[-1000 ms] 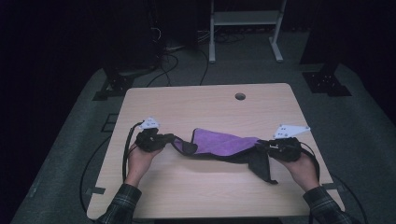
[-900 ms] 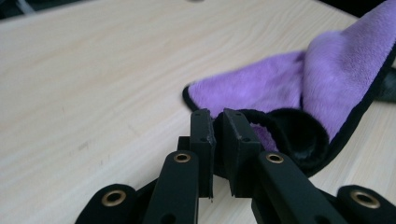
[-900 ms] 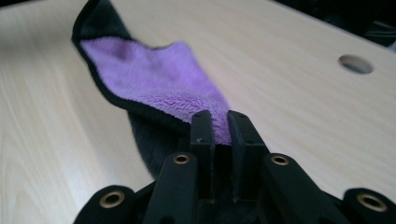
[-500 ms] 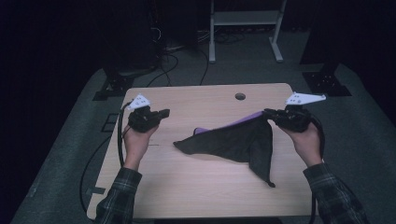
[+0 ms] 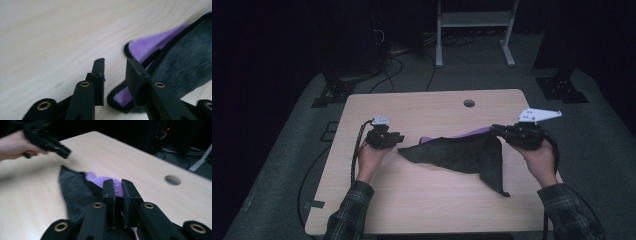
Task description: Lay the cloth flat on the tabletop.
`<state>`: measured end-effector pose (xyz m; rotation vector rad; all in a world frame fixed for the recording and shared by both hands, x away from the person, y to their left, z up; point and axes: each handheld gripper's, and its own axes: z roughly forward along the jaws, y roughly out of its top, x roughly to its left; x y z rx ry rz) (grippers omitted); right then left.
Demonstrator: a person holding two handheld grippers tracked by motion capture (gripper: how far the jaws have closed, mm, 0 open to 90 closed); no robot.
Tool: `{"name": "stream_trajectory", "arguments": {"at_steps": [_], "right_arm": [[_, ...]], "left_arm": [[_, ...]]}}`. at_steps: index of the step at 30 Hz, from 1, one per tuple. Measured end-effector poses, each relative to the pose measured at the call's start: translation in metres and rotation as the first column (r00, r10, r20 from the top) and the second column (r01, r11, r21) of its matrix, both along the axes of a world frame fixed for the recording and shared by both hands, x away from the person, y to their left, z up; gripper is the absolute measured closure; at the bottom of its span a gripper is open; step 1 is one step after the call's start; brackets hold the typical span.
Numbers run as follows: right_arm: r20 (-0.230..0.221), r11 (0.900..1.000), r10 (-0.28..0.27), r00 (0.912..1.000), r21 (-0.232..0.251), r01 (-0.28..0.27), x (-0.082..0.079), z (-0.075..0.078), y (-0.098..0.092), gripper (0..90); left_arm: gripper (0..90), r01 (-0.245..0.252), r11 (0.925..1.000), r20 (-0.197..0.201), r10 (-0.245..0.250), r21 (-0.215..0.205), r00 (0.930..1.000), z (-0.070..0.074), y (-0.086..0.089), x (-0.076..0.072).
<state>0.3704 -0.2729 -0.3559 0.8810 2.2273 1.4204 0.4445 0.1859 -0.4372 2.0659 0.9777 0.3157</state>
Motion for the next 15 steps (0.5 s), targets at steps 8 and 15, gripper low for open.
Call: {"name": "stream_trajectory", "arguments": {"at_steps": [8,15], "right_arm": [[-0.066,0.999,0.024,0.9975,-0.033,-0.027,-0.035,-0.028,-0.014,81.2],[-0.094,0.999,0.007,0.9956,-0.044,-0.011,-0.035,-0.038,-0.021,81.2]], "left_arm": [[61.3,0.046,0.9974,-0.078,-0.042,0.055,0.996,-0.017,-0.01,-0.001],[59.1,0.096,0.9873,-0.1,-0.084,0.126,0.9915,-0.022,-0.015,-0.013]]}}
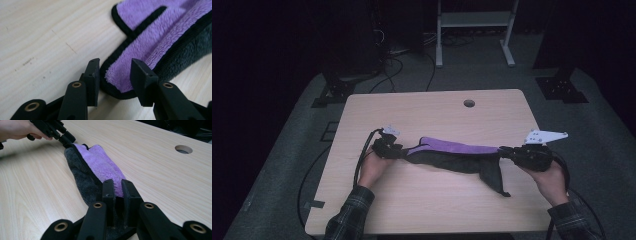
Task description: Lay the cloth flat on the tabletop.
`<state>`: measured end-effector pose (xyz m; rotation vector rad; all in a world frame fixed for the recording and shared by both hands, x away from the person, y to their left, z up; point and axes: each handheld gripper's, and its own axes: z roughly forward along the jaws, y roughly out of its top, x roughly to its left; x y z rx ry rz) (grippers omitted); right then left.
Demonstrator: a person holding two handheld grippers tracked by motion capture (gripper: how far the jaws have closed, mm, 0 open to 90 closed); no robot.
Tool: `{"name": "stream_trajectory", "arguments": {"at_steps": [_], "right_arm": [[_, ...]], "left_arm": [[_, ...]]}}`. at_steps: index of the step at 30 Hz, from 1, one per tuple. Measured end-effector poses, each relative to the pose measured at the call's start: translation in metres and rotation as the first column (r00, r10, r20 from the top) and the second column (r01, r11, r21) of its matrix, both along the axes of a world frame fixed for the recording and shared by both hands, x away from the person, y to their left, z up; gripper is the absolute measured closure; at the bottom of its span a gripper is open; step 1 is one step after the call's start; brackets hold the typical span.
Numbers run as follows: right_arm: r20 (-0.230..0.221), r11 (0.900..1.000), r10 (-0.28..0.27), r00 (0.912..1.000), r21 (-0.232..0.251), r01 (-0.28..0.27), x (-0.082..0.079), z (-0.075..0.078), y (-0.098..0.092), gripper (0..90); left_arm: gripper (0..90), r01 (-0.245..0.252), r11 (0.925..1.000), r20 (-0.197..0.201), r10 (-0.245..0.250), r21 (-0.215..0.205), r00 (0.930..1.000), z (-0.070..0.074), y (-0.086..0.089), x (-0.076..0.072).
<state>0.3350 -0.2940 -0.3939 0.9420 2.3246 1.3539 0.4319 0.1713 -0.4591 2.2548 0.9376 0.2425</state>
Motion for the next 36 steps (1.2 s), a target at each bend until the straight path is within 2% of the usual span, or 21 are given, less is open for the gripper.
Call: {"name": "stream_trajectory", "arguments": {"at_steps": [3,6,9,13,15,17,18,21,23,25,29,30,31,33,34,36], "right_arm": [[-0.002,1.0,0.002,1.0,-0.005,-0.002,0.001,0.0,0.002,81.2],[-0.001,1.0,0.002,1.0,-0.01,-0.002,0.001,-0.001,0.003,81.2],[0.0,1.0,0.001,1.0,-0.013,-0.001,0.001,-0.002,0.003,81.2],[0.0,1.0,-0.003,1.0,-0.011,0.003,0.002,-0.002,0.003,81.3],[0.007,1.0,-0.008,0.9999,-0.011,0.008,0.002,0.0,0.003,81.3],[0.014,1.0,-0.015,0.9998,-0.006,0.015,0.005,0.003,0.003,81.3],[0.016,1.0,-0.017,0.9997,-0.006,0.018,0.007,0.005,0.003,81.4],[0.037,0.999,-0.037,0.9986,-0.008,0.038,0.017,0.011,0.004,81.5],[0.052,0.998,-0.061,0.9968,-0.005,0.061,0.027,0.019,0.003,81.5],[0.064,0.997,-0.078,0.9949,0.003,0.078,0.037,0.027,0.004,81.6],[0.095,0.994,-0.11,0.9894,0.012,0.11,0.063,0.052,0.005,81.7],[0.111,0.993,-0.116,0.987,0.012,0.115,0.069,0.059,0.006,81.7],[0.125,0.992,-0.124,0.9844,0.015,0.123,0.075,0.067,0.007,81.8],[0.155,0.99,-0.143,0.9775,0.028,0.141,0.084,0.084,0.008,81.8],[0.168,0.989,-0.15,0.9743,0.031,0.147,0.087,0.091,0.008,81.9],[0.215,0.986,-0.168,0.9622,0.053,0.16,0.09,0.111,0.007,81.8]], "left_arm": [[61.3,0.01,0.9993,0.011,-0.01,0.037,0.9999,-0.001,-0.002,-0.003],[71.3,0.017,0.9987,0.009,-0.018,0.049,0.9998,-0.002,-0.003,-0.003],[82.2,0.026,0.9989,-0.004,-0.025,0.04,0.9997,-0.002,-0.004,-0.004],[85.6,0.03,0.9986,0.0,-0.03,0.043,0.9996,0.0,-0.004,-0.004],[85.8,0.004,0.9999,0.029,-0.004,-0.01,0.9996,0.009,0.001,-0.005],[85.8,-0.008,0.9991,0.061,0.01,-0.042,0.9981,0.02,0.005,-0.006],[85.8,-0.018,0.9968,0.08,0.024,-0.077,0.9965,0.028,0.008,-0.006],[85.8,-0.037,0.9887,0.127,0.055,-0.145,0.9904,0.044,0.013,-0.006],[85.8,-0.049,0.9829,0.157,0.077,-0.177,0.9846,0.057,0.015,-0.003],[85.8,-0.063,0.9757,0.189,0.104,-0.21,0.9765,0.072,0.017,0.0],[85.8,-0.09,0.9604,0.258,0.16,-0.264,0.9527,0.106,0.019,0.013],[85.8,-0.093,0.9591,0.28,0.17,-0.267,0.9447,0.114,0.019,0.016],[85.9,-0.098,0.9572,0.289,0.179,-0.272,0.9404,0.121,0.019,0.019],[85.9,-0.105,0.9485,0.332,0.206,-0.299,0.9203,0.14,0.021,0.023],[85.8,-0.102,0.9429,0.363,0.22,-0.317,0.9053,0.153,0.022,0.024],[85.8,-0.106,0.9353,0.412,0.248,-0.338,0.8769,0.171,0.025,0.021]]}}
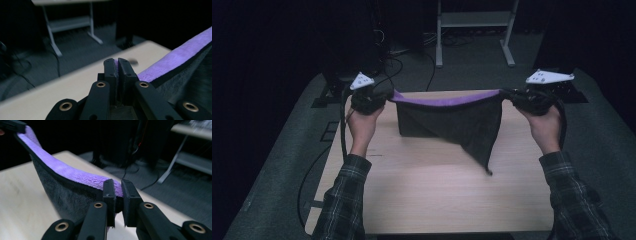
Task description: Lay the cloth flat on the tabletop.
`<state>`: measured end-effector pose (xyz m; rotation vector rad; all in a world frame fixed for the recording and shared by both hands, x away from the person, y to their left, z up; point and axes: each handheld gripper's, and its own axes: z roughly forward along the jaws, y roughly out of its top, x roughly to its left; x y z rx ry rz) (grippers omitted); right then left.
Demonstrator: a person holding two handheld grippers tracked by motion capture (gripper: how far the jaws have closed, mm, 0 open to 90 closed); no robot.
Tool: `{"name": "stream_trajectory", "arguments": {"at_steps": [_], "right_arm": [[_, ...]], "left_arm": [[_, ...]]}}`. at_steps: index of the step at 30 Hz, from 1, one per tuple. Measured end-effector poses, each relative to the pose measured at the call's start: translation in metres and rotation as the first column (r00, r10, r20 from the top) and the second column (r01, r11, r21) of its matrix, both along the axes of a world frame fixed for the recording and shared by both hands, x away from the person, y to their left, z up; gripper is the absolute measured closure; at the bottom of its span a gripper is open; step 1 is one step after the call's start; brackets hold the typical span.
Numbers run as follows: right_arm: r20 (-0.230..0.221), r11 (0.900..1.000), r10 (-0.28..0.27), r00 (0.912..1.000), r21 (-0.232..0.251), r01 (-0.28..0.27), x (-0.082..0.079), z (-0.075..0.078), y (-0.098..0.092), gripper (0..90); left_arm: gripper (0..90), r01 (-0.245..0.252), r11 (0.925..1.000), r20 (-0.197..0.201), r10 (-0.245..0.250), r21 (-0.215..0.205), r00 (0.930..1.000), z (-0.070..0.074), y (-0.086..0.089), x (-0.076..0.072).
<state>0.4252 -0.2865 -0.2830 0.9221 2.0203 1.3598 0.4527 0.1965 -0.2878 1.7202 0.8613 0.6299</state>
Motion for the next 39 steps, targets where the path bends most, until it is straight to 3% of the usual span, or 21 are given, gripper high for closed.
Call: {"name": "stream_trajectory", "arguments": {"at_steps": [3,5,13,17,24,31,36,39], "right_arm": [[0.034,1.0,-0.005,0.9994,0.008,0.005,0.001,0.015,-0.002,81.8],[0.025,1.0,0.002,0.9997,0.005,-0.002,0.002,0.012,-0.001,81.8],[-0.085,1.0,0.018,0.9962,-0.009,-0.019,0.002,-0.04,-0.001,81.6],[-0.127,0.999,0.038,0.9911,0.003,-0.038,-0.009,-0.062,-0.004,81.6],[-0.163,0.996,0.087,0.9829,0.029,-0.083,-0.043,-0.086,-0.009,81.6],[-0.222,0.992,0.128,0.9665,0.014,-0.128,-0.08,-0.107,-0.011,81.5],[-0.286,0.987,0.147,0.947,-0.016,-0.158,-0.105,-0.127,-0.013,81.3],[-0.328,0.985,0.158,0.9314,-0.009,-0.17,-0.118,-0.139,-0.015,81.3]], "left_arm": [[85.8,-0.011,0.9998,0.047,0.012,-0.018,0.9988,0.013,0.006,-0.005],[85.8,-0.005,0.9998,0.028,0.006,-0.02,0.9996,0.009,0.008,-0.005],[85.7,0.028,0.9992,-0.086,-0.031,-0.027,0.9958,-0.045,0.011,-0.017],[85.7,0.047,0.9982,-0.102,-0.051,-0.035,0.9935,-0.057,0.014,-0.033],[85.6,0.086,0.9956,-0.138,-0.09,-0.038,0.9862,-0.075,0.019,-0.068],[85.5,0.12,0.9926,-0.22,-0.121,-0.019,0.968,-0.1,0.022,-0.102],[85.5,0.138,0.9903,-0.273,-0.137,-0.014,0.9522,-0.116,0.026,-0.127],[85.5,0.147,0.989,-0.306,-0.144,-0.011,0.9412,-0.126,0.027,-0.139]]}}
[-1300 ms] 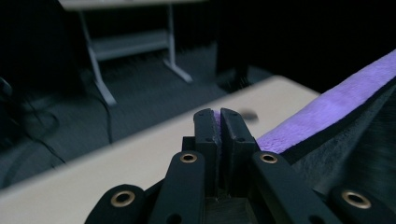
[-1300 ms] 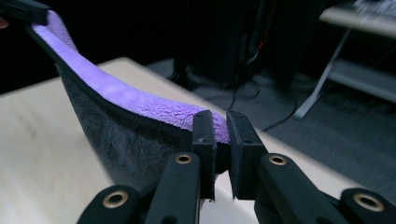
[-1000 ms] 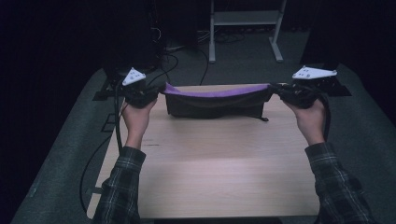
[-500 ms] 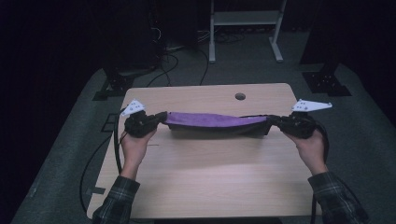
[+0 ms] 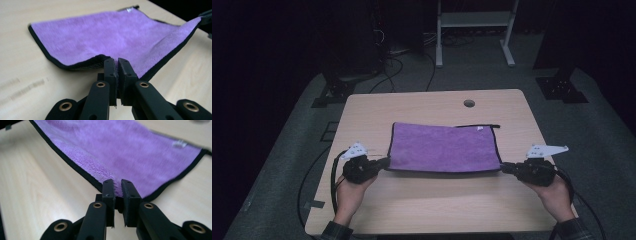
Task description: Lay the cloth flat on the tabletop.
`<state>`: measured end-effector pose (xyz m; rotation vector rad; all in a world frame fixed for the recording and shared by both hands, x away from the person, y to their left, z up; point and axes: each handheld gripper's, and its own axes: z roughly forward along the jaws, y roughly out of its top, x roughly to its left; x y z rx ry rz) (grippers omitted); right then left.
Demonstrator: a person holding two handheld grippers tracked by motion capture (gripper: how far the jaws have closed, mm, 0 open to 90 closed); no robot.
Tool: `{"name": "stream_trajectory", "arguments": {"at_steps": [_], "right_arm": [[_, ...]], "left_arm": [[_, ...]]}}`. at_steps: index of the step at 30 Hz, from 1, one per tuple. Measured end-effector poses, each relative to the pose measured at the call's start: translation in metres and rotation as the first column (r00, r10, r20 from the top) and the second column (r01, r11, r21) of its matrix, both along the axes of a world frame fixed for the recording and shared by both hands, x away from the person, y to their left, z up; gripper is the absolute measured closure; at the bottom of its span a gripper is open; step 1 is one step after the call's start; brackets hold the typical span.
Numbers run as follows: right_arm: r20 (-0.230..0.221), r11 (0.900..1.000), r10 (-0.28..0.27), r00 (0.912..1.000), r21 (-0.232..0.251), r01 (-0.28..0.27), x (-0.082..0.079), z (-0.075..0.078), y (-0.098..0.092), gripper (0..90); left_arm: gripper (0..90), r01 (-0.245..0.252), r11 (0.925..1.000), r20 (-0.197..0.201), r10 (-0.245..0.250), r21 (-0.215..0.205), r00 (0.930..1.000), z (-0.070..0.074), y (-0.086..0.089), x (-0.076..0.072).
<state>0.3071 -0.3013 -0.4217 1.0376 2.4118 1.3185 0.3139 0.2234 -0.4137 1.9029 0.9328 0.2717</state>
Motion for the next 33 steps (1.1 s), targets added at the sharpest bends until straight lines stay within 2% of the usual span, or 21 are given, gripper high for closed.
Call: {"name": "stream_trajectory", "arguments": {"at_steps": [1,5,8,12,15,21,23,25,27,28,30,31,33], "right_arm": [[-0.01,1.0,0.002,0.9999,0.002,-0.002,-0.003,-0.002,0.0,81.3],[-0.053,1.0,0.02,0.9984,-0.016,-0.021,-0.019,-0.013,0.001,81.2],[-0.063,0.998,0.035,0.9974,-0.044,-0.038,-0.028,-0.018,0.003,81.0],[-0.067,0.995,0.041,0.9969,-0.083,-0.047,-0.033,-0.022,0.005,81.0],[-0.066,0.993,0.04,0.997,-0.111,-0.047,-0.035,-0.024,0.005,80.9],[-0.092,0.989,0.045,0.9948,-0.137,-0.057,-0.041,-0.029,0.005,80.6],[-0.099,0.985,0.048,0.994,-0.16,-0.063,-0.044,-0.032,0.006,80.3],[-0.105,0.982,0.053,0.993,-0.177,-0.071,-0.044,-0.035,0.006,79.0],[-0.108,0.98,0.057,0.9925,-0.183,-0.076,-0.043,-0.036,0.006,71.2],[-0.107,0.982,0.056,0.9927,-0.173,-0.074,-0.042,-0.035,0.007,59.9],[-0.098,0.985,0.053,0.9937,-0.158,-0.069,-0.041,-0.034,0.006,48.4],[-0.087,0.987,0.048,0.995,-0.15,-0.061,-0.041,-0.033,0.006,43.7],[-0.063,0.991,0.041,0.9972,-0.128,-0.048,-0.038,-0.03,0.004,35.5]], "left_arm": [[85.5,0.004,1.0,-0.021,-0.004,0.001,0.9998,-0.004,0.001,-0.005],[85.5,0.011,0.9999,-0.053,-0.011,0.006,0.9986,-0.012,0.003,-0.015],[85.5,0.015,0.9998,-0.078,-0.014,0.013,0.9968,-0.018,0.004,-0.024],[85.5,0.034,0.9986,-0.113,-0.029,0.04,0.9932,-0.026,0.002,-0.035],[85.4,0.057,0.9966,-0.148,-0.048,0.06,0.9879,-0.033,-0.003,-0.043],[85.4,0.081,0.9939,-0.197,-0.065,0.074,0.9782,-0.04,-0.005,-0.049],[85.0,0.096,0.9903,-0.213,-0.073,0.101,0.9744,-0.044,-0.008,-0.052],[83.0,0.106,0.9866,-0.21,-0.079,0.124,0.9746,-0.044,-0.01,-0.054],[73.2,0.095,0.984,-0.181,-0.067,0.151,0.9813,-0.043,-0.009,-0.054],[64.3,0.088,0.9838,-0.171,-0.061,0.156,0.9834,-0.041,-0.009,-0.054],[53.9,0.06,0.9847,-0.141,-0.037,0.164,0.9893,-0.037,-0.007,-0.054],[48.0,0.049,0.9828,-0.128,-0.026,0.178,0.9914,-0.035,-0.006,-0.053],[39.0,0.036,0.9839,-0.12,-0.015,0.175,0.9926,-0.034,-0.005,-0.05]]}}
